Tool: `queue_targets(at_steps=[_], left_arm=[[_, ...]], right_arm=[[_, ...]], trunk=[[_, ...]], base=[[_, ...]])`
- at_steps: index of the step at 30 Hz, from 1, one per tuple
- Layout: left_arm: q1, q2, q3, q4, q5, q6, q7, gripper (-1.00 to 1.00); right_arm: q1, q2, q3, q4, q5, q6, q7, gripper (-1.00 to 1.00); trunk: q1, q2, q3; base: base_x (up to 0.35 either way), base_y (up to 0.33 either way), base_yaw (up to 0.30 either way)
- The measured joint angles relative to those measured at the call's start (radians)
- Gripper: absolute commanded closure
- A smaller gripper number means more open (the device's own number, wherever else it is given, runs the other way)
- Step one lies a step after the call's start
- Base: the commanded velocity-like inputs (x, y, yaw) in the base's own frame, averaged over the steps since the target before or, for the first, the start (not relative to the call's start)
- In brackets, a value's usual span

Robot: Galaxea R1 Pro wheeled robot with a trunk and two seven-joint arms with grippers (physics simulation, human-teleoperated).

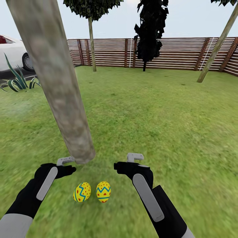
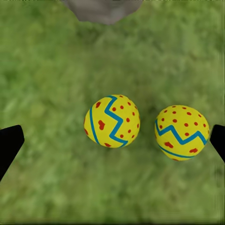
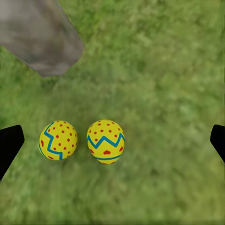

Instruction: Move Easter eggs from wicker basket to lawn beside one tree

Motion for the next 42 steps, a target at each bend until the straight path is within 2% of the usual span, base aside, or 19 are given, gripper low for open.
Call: queue_targets(at_steps=[27, 35, 42], left_arm=[[-0.003, 0.008, 0.0, 0.005, -0.002, 0.025, 0.0, -1.0], [-0.003, 0.008, 0.0, 0.004, -0.001, 0.052, 0.0, -1.0], [-0.003, 0.008, 0.0, 0.004, -0.002, 0.082, 0.0, -1.0]], right_arm=[[0.0, 0.002, 0.0, 0.0, -0.003, 0.001, 0.0, -1.0], [0.0, 0.0, 0.0, 0.0, -0.044, 0.002, 0.0, -1.0], [0.0, -0.002, -0.001, 0.0, -0.055, 0.001, 0.0, -1.0]], trunk=[[-0.104, 0.189, 0.085], [-0.134, 0.245, 0.11], [-0.161, 0.294, 0.132]], base=[[0.0, 0.0, 0.0], [0.0, 0.0, 0.0], [0.0, 0.0, 0.0]])
